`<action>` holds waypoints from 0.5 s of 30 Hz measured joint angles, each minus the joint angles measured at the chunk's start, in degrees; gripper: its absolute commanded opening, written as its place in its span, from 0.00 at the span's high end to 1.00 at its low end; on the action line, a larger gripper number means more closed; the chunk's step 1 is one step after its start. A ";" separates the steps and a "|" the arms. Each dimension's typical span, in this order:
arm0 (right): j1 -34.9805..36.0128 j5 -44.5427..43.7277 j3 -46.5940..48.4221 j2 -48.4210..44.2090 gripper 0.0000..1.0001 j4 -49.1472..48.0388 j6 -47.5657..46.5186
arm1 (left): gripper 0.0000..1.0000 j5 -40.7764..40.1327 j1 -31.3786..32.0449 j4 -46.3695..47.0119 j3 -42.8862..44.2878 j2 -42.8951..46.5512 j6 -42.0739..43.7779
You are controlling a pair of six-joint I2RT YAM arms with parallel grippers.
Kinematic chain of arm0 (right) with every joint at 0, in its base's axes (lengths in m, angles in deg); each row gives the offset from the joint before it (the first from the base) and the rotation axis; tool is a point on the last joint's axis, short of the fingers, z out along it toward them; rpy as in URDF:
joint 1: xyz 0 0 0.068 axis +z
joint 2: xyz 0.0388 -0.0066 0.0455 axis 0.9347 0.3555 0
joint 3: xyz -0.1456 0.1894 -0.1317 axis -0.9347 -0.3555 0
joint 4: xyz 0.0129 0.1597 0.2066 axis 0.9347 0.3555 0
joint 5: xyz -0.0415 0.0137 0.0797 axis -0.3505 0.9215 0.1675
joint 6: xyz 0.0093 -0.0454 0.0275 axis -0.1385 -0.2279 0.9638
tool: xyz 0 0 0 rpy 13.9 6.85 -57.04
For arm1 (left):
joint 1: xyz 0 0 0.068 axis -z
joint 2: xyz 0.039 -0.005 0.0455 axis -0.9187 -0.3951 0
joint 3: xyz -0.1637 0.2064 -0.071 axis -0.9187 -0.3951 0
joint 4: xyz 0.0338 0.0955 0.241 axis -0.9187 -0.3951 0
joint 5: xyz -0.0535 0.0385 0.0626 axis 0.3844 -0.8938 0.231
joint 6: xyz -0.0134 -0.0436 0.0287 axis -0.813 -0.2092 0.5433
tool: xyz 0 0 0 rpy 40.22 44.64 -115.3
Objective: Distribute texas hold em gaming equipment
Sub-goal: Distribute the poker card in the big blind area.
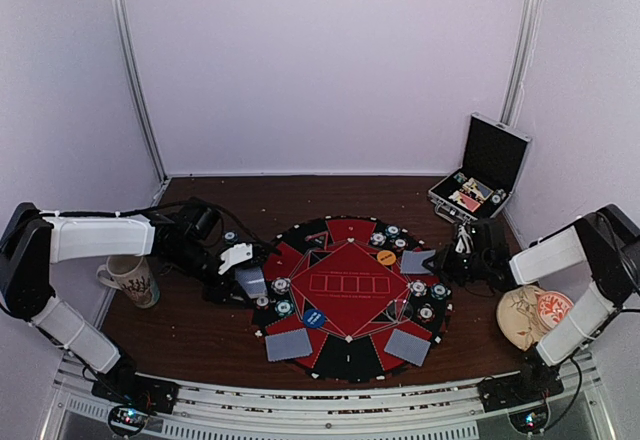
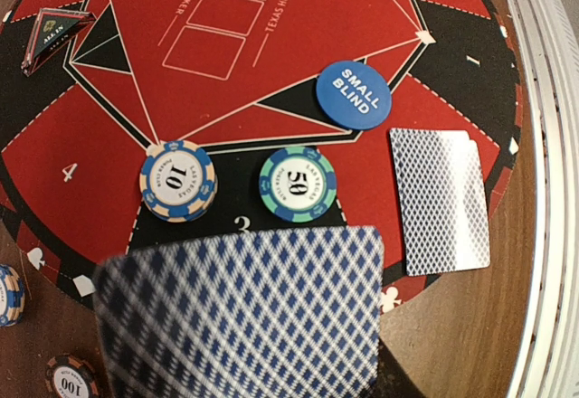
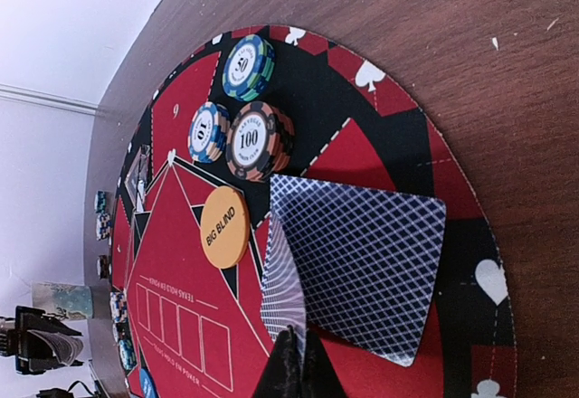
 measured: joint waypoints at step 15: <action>-0.28 -2.03 2.16 0.81 0.75 3.19 -1.64 | 0.64 0.00 0.00 0.00 0.00 0.00 0.00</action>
